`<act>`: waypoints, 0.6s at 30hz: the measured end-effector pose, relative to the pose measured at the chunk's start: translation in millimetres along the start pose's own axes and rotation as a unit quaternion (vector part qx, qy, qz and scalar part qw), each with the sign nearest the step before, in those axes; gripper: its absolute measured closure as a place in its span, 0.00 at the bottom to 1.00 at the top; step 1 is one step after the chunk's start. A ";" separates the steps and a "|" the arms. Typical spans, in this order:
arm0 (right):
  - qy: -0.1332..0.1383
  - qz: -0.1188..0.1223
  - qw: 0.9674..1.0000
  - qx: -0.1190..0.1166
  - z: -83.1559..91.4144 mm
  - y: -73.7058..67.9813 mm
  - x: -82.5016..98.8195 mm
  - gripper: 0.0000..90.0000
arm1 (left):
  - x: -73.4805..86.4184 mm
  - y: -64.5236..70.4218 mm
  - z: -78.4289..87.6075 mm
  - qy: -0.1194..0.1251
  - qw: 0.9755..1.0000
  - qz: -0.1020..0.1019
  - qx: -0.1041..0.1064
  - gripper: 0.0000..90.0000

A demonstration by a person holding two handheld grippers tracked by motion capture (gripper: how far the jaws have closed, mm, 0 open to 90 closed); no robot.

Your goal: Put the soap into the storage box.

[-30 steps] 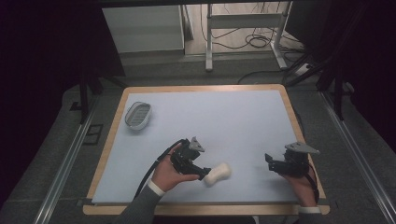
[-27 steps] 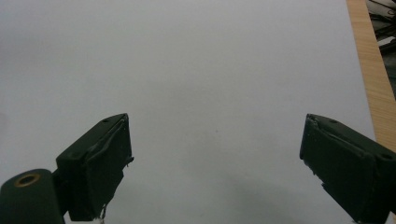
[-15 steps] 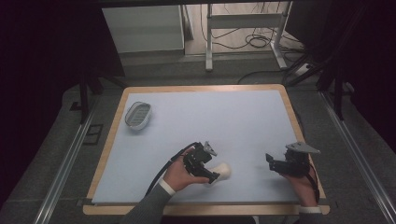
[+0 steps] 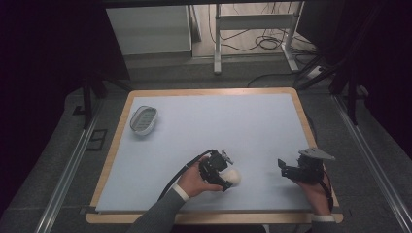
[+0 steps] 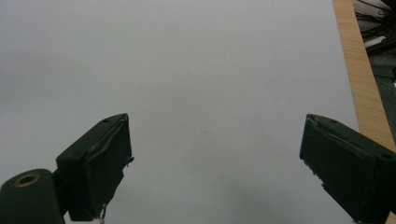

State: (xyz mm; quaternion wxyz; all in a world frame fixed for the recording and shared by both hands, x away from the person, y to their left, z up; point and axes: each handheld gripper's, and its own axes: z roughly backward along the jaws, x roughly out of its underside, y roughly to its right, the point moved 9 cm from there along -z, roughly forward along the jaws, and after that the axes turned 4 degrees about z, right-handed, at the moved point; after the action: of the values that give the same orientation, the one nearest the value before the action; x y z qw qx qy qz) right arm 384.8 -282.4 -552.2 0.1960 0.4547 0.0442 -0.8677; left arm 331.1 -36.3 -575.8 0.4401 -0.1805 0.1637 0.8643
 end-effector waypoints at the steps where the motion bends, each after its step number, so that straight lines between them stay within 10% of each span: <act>1: 0.000 0.000 1.000 -0.001 0.2 0.0 0.0 0.10 | 0.4 0.4 -1.3 -0.003 1.000 -0.001 -0.001 0.33; 18: -0.002 0.006 1.000 0.005 -0.4 -0.2 0.5 0.10 | 3.6 3.9 -12.5 -0.025 0.999 -0.016 -0.015 0.51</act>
State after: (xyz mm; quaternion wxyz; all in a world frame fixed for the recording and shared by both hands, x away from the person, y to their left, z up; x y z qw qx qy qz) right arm 384.7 -282.2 -552.8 0.1989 0.4546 0.0366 -0.8674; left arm 328.1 -41.5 -587.9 0.4555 -0.1677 0.1367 0.8635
